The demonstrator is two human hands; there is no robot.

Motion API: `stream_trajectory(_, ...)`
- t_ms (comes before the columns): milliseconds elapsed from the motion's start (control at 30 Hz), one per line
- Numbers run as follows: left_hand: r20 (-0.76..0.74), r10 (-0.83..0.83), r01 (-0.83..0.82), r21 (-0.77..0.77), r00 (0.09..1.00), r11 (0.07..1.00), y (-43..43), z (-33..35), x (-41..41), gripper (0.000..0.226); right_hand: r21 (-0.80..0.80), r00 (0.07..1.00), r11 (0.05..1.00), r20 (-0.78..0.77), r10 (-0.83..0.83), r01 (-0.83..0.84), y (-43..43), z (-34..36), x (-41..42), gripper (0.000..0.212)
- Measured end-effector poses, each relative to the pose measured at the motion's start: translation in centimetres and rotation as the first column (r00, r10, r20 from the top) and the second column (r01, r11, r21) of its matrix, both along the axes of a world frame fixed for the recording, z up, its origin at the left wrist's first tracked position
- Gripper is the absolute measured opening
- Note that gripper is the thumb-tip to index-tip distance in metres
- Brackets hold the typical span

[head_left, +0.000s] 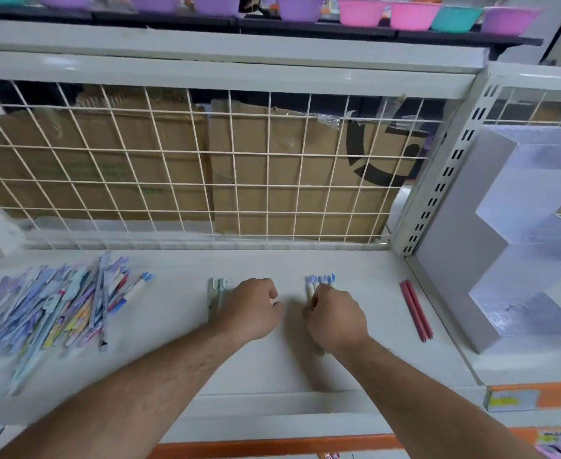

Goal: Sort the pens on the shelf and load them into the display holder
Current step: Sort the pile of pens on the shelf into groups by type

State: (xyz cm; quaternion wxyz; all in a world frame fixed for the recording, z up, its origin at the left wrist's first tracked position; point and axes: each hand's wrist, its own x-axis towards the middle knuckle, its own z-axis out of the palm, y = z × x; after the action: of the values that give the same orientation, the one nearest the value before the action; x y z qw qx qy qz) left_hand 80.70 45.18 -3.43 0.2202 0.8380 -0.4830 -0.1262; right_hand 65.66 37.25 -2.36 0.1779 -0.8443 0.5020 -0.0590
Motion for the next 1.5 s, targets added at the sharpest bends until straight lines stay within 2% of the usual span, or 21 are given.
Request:
stream_trajectory(200,0.139,0.031,-0.030,-0.009,0.990,1.000,2.4,0.0,1.5,0.025,-0.241,0.949,0.922,0.013,0.315,-0.303,2.0,-0.6,1.9,0.033)
stream_trajectory(367,0.362,0.000,-0.028,0.073,0.932,0.997,5.9,0.2,3.7,0.029,-0.237,0.894,0.866,-0.026,0.447,-0.440,4.3,-0.7,4.4,0.039)
stream_trajectory(467,0.393,0.012,-0.058,0.106,0.920,0.993,7.8,0.9,5.3,0.029,-0.238,0.877,0.848,-0.043,0.478,-0.474,5.6,-0.4,6.4,0.037)
stream_trajectory(600,0.438,0.046,-0.121,0.143,0.898,0.982,11.2,1.4,7.8,0.032,-0.212,0.866,0.844,-0.031,0.499,-0.493,8.2,-0.1,9.7,0.031)
stream_trajectory(867,0.538,0.163,-0.307,0.188,0.827,0.933,16.3,0.7,15.8,0.052,-0.178,0.865,0.854,0.028,0.500,-0.488,12.4,-0.2,15.7,0.033)
stream_trajectory(1133,0.507,0.058,-0.169,0.176,0.860,0.970,16.2,1.0,18.9,0.030,-0.163,0.912,0.904,0.051,0.407,-0.395,14.0,-0.1,18.2,0.030)
stream_trajectory(1500,0.436,0.015,-0.135,0.246,0.900,0.960,15.4,1.1,19.4,0.027,-0.134,0.939,0.937,0.075,0.335,-0.323,14.7,0.0,18.3,0.030)
